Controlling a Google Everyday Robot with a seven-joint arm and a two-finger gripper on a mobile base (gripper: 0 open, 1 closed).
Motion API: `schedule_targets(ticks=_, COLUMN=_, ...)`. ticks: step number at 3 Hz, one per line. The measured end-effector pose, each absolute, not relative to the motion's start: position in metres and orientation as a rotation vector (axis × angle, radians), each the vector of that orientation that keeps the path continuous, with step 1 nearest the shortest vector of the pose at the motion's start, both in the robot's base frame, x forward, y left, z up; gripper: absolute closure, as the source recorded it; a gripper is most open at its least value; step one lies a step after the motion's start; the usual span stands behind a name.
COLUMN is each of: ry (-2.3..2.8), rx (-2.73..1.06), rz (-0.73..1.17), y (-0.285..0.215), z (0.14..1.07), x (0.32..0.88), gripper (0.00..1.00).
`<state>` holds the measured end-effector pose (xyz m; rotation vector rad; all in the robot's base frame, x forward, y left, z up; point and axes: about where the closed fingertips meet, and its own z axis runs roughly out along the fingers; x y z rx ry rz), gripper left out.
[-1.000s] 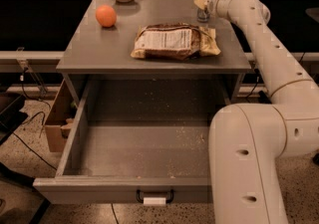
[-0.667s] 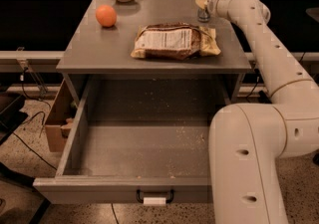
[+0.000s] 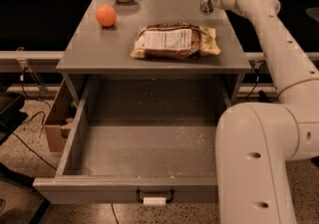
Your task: Place redbull can into top drawer
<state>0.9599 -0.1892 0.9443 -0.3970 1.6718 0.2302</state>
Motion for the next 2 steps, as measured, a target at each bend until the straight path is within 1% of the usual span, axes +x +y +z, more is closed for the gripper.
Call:
schedule_targets(ticks=1, ry=1.644, rx=-0.486, rz=0.303, y=-0.197, z=1.001, x=0.909, gripper=1.00)
schedule_targets(ticks=2, ry=1.656, rx=-0.544, rz=0.300, y=-0.217, z=1.048, x=0.854, gripper=1.00)
